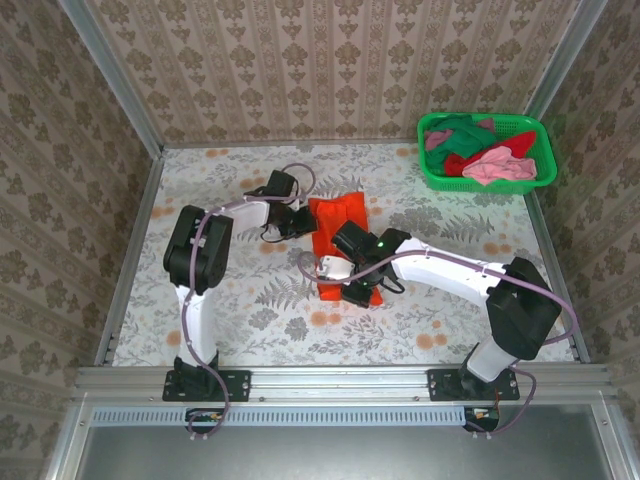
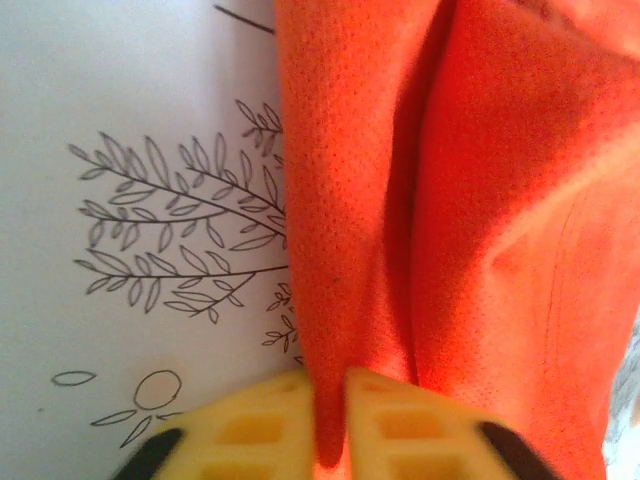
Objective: Fold and stack the t-shirts
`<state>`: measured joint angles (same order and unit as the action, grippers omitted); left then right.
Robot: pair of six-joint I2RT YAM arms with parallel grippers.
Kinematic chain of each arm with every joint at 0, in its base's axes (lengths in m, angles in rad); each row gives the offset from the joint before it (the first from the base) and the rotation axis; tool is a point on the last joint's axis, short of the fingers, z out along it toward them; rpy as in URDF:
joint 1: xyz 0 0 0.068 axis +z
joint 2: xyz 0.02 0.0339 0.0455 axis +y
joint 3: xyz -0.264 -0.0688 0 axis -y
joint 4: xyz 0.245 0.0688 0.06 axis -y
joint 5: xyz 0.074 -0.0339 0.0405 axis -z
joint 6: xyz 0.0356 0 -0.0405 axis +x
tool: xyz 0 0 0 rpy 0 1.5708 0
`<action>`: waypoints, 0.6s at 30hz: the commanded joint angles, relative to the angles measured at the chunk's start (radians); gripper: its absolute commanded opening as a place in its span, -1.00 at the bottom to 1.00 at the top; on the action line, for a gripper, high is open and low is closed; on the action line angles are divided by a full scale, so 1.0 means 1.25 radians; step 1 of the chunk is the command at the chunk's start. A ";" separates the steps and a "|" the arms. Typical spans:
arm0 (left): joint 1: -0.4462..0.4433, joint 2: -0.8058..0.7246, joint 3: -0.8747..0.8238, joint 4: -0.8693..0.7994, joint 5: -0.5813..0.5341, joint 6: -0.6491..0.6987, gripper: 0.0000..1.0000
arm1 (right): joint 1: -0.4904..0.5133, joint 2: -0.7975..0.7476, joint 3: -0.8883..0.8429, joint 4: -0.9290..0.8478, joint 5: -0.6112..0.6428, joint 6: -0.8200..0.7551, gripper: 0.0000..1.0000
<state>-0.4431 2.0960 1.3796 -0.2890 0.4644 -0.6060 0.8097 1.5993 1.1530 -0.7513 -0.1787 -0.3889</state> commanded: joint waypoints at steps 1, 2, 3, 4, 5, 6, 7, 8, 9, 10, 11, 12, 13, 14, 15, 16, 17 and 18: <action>-0.004 0.019 0.011 -0.065 0.019 0.032 -0.91 | -0.003 -0.003 0.039 -0.053 -0.046 0.004 -1.00; -0.004 0.017 0.009 -0.081 0.019 0.051 -0.99 | -0.003 -0.003 0.048 -0.070 -0.063 0.006 -1.00; -0.004 0.015 0.006 -0.093 0.022 0.074 -1.00 | -0.001 -0.004 0.056 -0.086 -0.078 0.008 -1.00; -0.005 0.010 0.000 -0.104 0.029 0.104 -1.00 | 0.003 -0.007 0.062 -0.101 -0.092 0.013 -1.00; -0.005 0.005 -0.007 -0.118 0.033 0.129 -1.00 | 0.007 -0.009 0.065 -0.111 -0.103 0.016 -1.00; -0.005 0.001 -0.012 -0.128 0.039 0.147 -1.00 | 0.010 -0.011 0.068 -0.121 -0.111 0.018 -1.00; -0.004 -0.006 -0.023 -0.135 0.045 0.162 -1.00 | 0.015 -0.013 0.072 -0.134 -0.122 0.018 -1.00; -0.004 -0.013 -0.034 -0.138 0.053 0.174 -1.00 | 0.019 -0.013 0.079 -0.149 -0.134 0.018 -1.00; -0.005 -0.020 -0.044 -0.139 0.059 0.181 -1.00 | 0.023 -0.014 0.085 -0.162 -0.145 0.017 -1.00; -0.004 -0.029 -0.056 -0.141 0.068 0.186 -1.00 | 0.027 -0.014 0.093 -0.176 -0.160 0.017 -1.00; -0.004 -0.037 -0.069 -0.142 0.082 0.189 -1.00 | 0.031 -0.016 0.102 -0.188 -0.172 0.019 -1.00; -0.004 -0.043 -0.079 -0.142 0.094 0.191 -1.00 | 0.032 -0.017 0.110 -0.198 -0.180 0.021 -1.00; -0.004 -0.051 -0.090 -0.144 0.110 0.193 -1.00 | 0.033 -0.017 0.118 -0.208 -0.190 0.022 -1.00; -0.004 -0.058 -0.099 -0.146 0.119 0.196 -1.00 | 0.032 -0.015 0.125 -0.217 -0.194 0.020 -1.00; -0.005 -0.065 -0.107 -0.150 0.125 0.202 -1.00 | 0.031 -0.013 0.132 -0.226 -0.192 0.016 -1.00; -0.030 -0.068 -0.115 -0.153 0.129 0.208 -1.00 | 0.032 -0.007 0.142 -0.232 -0.183 0.008 -1.00; -0.032 -0.070 -0.121 -0.153 0.131 0.212 -1.00 | 0.029 -0.001 0.150 -0.237 -0.172 0.000 -1.00; -0.033 -0.071 -0.128 -0.150 0.134 0.214 -1.00 | 0.024 0.009 0.160 -0.243 -0.164 -0.009 -1.00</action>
<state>-0.4538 2.0232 1.2648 -0.3603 0.5762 -0.3862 0.8448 1.5993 1.3071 -0.9779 -0.3580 -0.3843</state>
